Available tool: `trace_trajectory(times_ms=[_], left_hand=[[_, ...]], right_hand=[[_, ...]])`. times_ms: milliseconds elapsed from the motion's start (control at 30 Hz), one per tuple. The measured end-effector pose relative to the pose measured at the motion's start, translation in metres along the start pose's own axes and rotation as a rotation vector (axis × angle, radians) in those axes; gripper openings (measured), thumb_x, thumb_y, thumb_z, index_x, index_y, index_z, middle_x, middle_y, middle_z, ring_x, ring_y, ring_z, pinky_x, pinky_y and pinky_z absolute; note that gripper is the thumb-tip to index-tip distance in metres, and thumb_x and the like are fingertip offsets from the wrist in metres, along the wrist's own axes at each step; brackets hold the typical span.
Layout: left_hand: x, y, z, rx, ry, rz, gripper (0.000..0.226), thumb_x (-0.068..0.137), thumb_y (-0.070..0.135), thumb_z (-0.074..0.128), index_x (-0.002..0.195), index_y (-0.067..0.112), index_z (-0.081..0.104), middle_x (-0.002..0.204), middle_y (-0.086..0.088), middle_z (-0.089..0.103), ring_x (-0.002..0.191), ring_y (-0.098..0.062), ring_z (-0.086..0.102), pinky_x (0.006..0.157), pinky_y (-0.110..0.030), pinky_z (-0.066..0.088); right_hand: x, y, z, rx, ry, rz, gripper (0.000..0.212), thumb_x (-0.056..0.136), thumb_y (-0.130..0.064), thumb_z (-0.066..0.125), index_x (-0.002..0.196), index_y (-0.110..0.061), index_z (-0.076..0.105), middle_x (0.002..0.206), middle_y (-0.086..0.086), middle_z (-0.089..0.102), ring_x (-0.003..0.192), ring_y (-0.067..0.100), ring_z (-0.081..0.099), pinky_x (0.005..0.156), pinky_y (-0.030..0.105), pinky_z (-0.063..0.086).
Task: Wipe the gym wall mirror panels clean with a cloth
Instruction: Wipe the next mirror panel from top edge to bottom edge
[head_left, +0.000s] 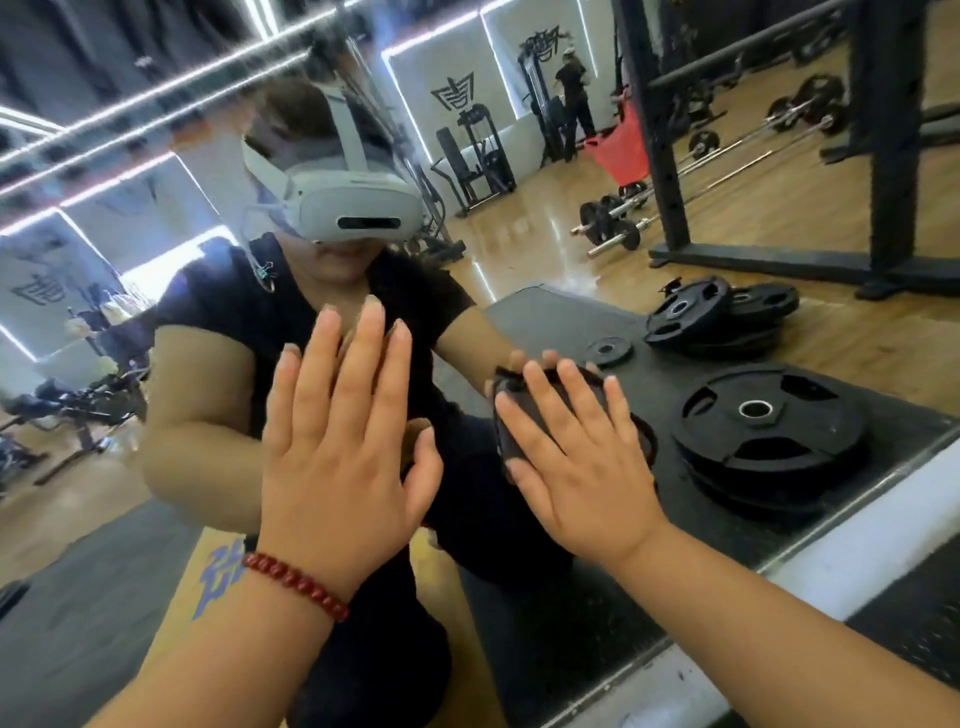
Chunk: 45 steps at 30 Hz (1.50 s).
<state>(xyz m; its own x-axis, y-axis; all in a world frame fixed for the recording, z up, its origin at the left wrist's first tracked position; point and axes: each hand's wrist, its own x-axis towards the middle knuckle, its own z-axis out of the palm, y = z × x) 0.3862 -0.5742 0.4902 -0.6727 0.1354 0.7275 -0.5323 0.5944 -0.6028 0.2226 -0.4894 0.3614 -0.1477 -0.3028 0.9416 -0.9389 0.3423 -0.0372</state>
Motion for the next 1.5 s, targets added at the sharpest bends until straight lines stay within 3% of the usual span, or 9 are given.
trace_trajectory(times_ms=[167,333,433,667,900,1100,1233,1333,1500], left_hand=[[-0.003,-0.001,0.007,0.036,-0.004,0.047,0.068,0.092,0.033,0.049,0.151,0.004,0.035,0.16,-0.016,0.027,0.149,-0.033,0.02,0.12,-0.053,0.018],[-0.002,-0.004,0.009,0.04,-0.001,0.044,0.063,0.095,0.034,0.042,0.151,0.005,0.035,0.16,-0.015,0.026,0.149,-0.033,0.021,0.12,-0.053,0.018],[-0.002,-0.003,0.009,0.037,-0.015,0.047,0.064,0.095,0.034,0.04,0.152,0.005,0.034,0.16,-0.015,0.026,0.149,-0.033,0.021,0.12,-0.052,0.019],[0.023,-0.018,-0.012,-0.1,0.055,0.027,0.057,0.089,0.029,0.049,0.14,0.004,0.053,0.153,-0.014,0.04,0.143,-0.028,0.033,0.12,-0.042,0.022],[0.066,-0.039,-0.017,0.036,0.031,-0.059,0.069,0.094,0.035,0.041,0.153,0.001,0.027,0.162,-0.016,0.02,0.15,-0.03,0.018,0.123,-0.047,0.013],[0.066,-0.038,-0.016,0.068,0.014,-0.059,0.067,0.096,0.036,0.034,0.154,0.002,0.025,0.163,-0.015,0.017,0.151,-0.029,0.014,0.123,-0.047,0.011],[0.064,-0.04,-0.017,0.057,0.012,-0.043,0.07,0.094,0.036,0.038,0.153,0.001,0.027,0.163,-0.016,0.018,0.151,-0.03,0.014,0.123,-0.047,0.011],[0.067,-0.041,-0.02,0.01,0.014,-0.044,0.069,0.091,0.036,0.042,0.15,0.001,0.034,0.16,-0.017,0.027,0.149,-0.03,0.021,0.123,-0.044,0.011],[0.097,-0.058,-0.031,-0.025,0.104,-0.064,0.059,0.088,0.033,0.045,0.138,0.003,0.052,0.142,-0.016,0.052,0.133,-0.03,0.039,0.116,-0.043,0.022]], right_hand=[[0.112,0.017,-0.031,0.035,0.128,-0.024,0.056,0.104,-0.039,0.033,0.156,-0.024,0.02,0.161,0.003,0.013,0.151,0.027,0.015,0.121,0.054,0.013],[0.059,0.054,-0.016,-0.127,0.042,-0.314,0.059,0.105,-0.043,0.03,0.159,-0.026,0.01,0.167,0.001,0.002,0.153,0.025,0.005,0.122,0.051,0.004],[0.063,0.07,-0.022,-0.189,0.004,-0.47,0.059,0.105,-0.044,0.031,0.159,-0.028,0.012,0.166,0.002,0.01,0.153,0.025,0.007,0.121,0.049,0.008],[0.198,0.055,-0.064,-0.112,0.138,-0.307,0.054,0.106,-0.043,0.027,0.156,-0.024,0.022,0.162,0.006,0.016,0.151,0.029,0.016,0.121,0.053,0.011],[0.159,0.062,-0.056,-0.214,0.02,-0.534,0.057,0.105,-0.044,0.03,0.158,-0.028,0.014,0.164,0.0,0.011,0.153,0.024,0.007,0.122,0.048,0.006],[0.252,0.059,-0.085,-0.145,0.132,-0.459,0.053,0.105,-0.043,0.03,0.154,-0.023,0.027,0.16,0.004,0.02,0.15,0.028,0.021,0.12,0.053,0.015],[0.217,0.073,-0.076,-0.205,0.094,-0.539,0.055,0.105,-0.042,0.028,0.156,-0.024,0.019,0.162,0.002,0.016,0.152,0.026,0.012,0.122,0.05,0.008],[0.2,0.077,-0.074,-0.241,0.035,-0.592,0.058,0.106,-0.043,0.026,0.159,-0.028,0.009,0.163,-0.002,0.009,0.153,0.023,0.005,0.122,0.048,0.006],[0.284,0.052,-0.1,-0.157,0.106,-0.476,0.054,0.105,-0.044,0.028,0.155,-0.025,0.022,0.161,0.002,0.021,0.15,0.026,0.019,0.12,0.05,0.012]])
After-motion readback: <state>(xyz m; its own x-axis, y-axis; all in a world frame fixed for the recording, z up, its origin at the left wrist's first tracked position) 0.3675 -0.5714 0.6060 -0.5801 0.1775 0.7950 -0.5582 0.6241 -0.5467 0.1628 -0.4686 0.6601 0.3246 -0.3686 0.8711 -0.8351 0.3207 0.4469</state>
